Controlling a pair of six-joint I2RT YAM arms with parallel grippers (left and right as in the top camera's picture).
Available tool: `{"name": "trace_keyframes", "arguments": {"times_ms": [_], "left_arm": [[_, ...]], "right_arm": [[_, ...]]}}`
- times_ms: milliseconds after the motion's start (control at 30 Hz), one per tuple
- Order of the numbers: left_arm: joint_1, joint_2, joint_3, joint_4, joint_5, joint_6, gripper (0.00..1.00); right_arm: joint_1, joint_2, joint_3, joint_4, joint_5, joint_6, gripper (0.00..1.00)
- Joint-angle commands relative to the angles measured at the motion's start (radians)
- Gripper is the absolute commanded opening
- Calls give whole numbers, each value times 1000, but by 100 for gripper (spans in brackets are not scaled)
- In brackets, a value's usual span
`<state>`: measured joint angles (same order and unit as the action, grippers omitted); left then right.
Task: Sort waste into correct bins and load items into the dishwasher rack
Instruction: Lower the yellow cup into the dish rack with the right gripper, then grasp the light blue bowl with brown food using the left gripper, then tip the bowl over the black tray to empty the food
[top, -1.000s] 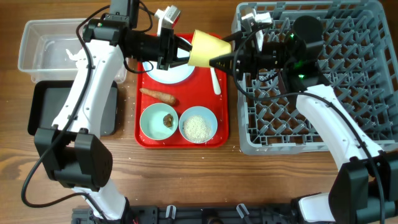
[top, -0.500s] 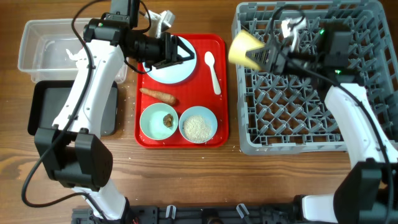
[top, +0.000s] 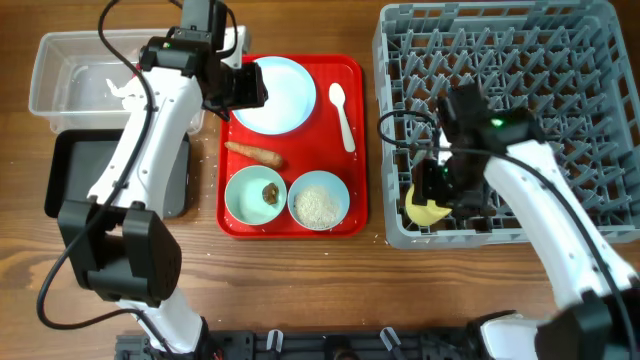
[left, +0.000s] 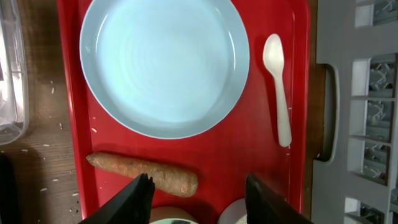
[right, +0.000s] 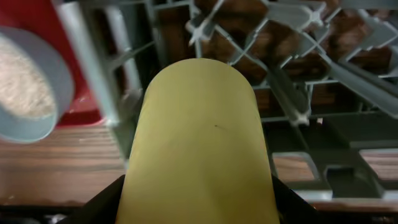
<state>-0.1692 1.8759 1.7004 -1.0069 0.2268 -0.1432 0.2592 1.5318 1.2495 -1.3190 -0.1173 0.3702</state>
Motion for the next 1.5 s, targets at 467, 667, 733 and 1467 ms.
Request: {"name": "trace_keyframes", "arguments": {"times_ms": [467, 667, 733, 1467], "left_arm": [[-258, 11, -137, -216, -169, -379, 45], [-267, 11, -393, 48, -210, -502, 36], [-259, 11, -428, 126, -248, -531, 28], [450, -192, -217, -241, 460, 176, 4]], "right_arm": [[2, 31, 393, 92, -14, -69, 99], [2, 32, 393, 125, -13, -109, 99], [2, 32, 393, 125, -14, -109, 99], [2, 32, 393, 144, -13, -109, 99]]}}
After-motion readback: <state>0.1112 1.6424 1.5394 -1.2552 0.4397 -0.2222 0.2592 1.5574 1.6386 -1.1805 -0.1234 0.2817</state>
